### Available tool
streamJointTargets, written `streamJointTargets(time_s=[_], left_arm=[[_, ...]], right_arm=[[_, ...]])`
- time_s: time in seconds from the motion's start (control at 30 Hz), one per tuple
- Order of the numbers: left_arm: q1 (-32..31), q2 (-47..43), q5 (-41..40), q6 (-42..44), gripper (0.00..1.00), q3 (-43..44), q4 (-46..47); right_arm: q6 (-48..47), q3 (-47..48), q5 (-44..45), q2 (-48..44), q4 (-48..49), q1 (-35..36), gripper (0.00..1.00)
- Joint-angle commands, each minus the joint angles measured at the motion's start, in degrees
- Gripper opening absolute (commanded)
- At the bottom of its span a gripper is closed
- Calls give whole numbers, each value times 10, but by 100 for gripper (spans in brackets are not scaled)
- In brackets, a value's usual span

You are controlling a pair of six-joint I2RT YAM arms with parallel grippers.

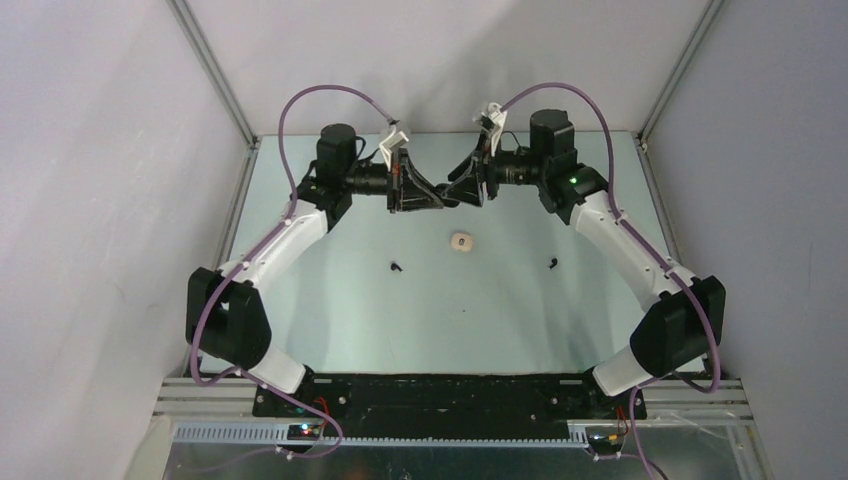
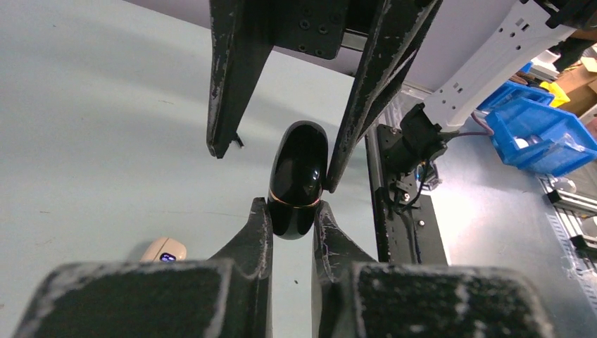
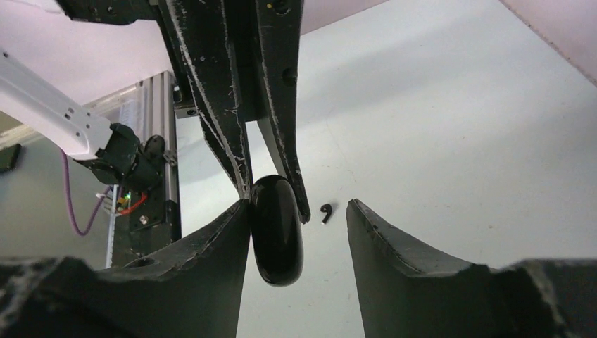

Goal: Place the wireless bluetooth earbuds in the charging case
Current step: Open the charging case.

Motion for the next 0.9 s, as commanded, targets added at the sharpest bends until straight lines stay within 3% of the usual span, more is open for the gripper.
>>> streamJointTargets(time_s=[0.0, 0.87], left_arm=[[-3, 0, 13, -2, 0, 22, 22], [-1, -2, 5, -16, 0, 15, 30]], right_arm=[[59, 28, 24, 11, 60, -19, 57], [67, 58, 33, 14, 72, -59, 59]])
